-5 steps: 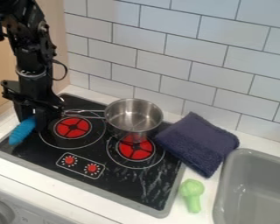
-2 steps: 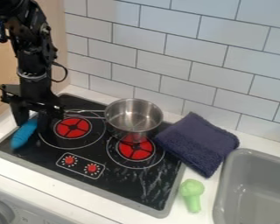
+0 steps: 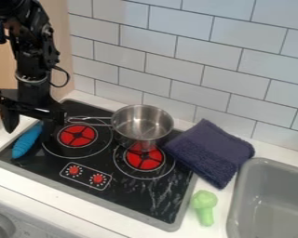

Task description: Moved the blue spoon to the left side of the cooker

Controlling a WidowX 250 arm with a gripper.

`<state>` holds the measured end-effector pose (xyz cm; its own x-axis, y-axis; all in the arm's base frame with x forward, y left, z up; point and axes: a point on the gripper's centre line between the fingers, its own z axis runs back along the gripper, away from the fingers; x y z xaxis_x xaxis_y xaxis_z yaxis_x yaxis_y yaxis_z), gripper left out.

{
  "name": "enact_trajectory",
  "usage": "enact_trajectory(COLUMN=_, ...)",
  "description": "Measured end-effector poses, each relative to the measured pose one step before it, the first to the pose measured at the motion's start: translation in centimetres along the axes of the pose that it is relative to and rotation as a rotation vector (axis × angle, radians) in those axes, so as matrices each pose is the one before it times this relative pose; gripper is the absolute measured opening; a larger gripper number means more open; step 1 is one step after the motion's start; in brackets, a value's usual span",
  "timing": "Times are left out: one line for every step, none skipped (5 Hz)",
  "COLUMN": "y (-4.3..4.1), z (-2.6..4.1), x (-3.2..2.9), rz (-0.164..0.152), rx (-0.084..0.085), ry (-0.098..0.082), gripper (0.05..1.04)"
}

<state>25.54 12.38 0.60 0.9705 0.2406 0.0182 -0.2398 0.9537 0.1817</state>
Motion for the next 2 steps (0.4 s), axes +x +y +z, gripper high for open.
enact_trajectory(y=0.091, z=1.625, x=-0.128, rz=0.0060, rx=-0.0054, ry=-0.0595, gripper=1.000)
enact_trajectory(y=0.040, z=2.799, x=-0.299, rz=0.0026, rx=-0.0077, ry=-0.1235, gripper=1.000)
